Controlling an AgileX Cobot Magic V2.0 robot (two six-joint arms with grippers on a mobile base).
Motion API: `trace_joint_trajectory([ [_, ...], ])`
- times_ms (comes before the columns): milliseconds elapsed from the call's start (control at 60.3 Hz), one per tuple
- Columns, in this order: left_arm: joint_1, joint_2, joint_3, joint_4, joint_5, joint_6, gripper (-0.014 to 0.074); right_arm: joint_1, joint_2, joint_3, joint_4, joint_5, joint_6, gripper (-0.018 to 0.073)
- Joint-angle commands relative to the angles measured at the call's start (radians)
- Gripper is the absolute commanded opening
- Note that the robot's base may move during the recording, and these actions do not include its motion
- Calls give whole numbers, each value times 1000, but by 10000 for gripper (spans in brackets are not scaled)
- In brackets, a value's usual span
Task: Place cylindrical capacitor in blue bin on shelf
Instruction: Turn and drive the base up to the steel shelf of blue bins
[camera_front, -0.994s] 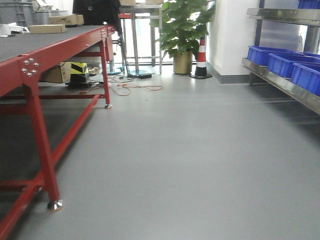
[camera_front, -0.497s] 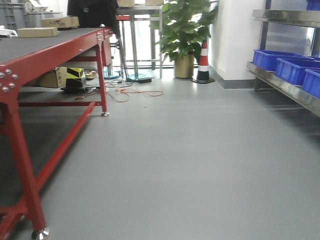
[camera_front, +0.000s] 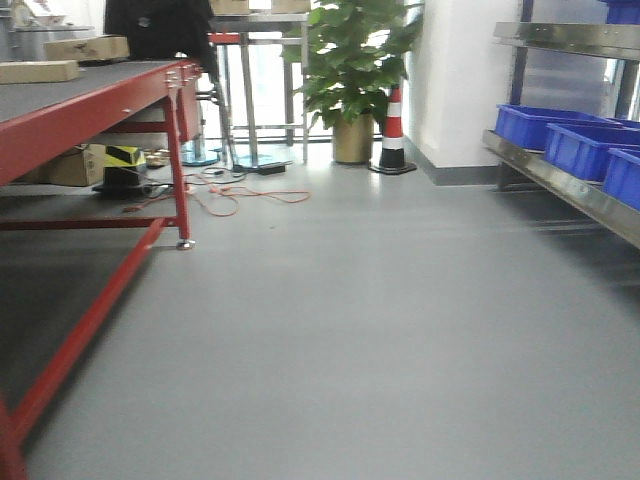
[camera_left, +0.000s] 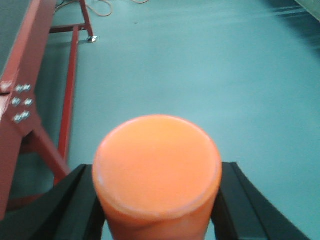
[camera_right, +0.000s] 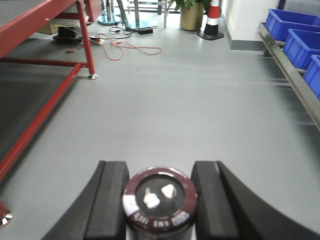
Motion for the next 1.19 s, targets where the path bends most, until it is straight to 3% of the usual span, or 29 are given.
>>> trace_joint_trajectory([
  [0,-8,-3,-8,-5,-21,0,-111,3,-1,-6,-2,-22,-3,-63],
  [1177,-8,-3,-8,-5,-21,0,-111,3,-1,-6,-2,-22,-3,-63],
])
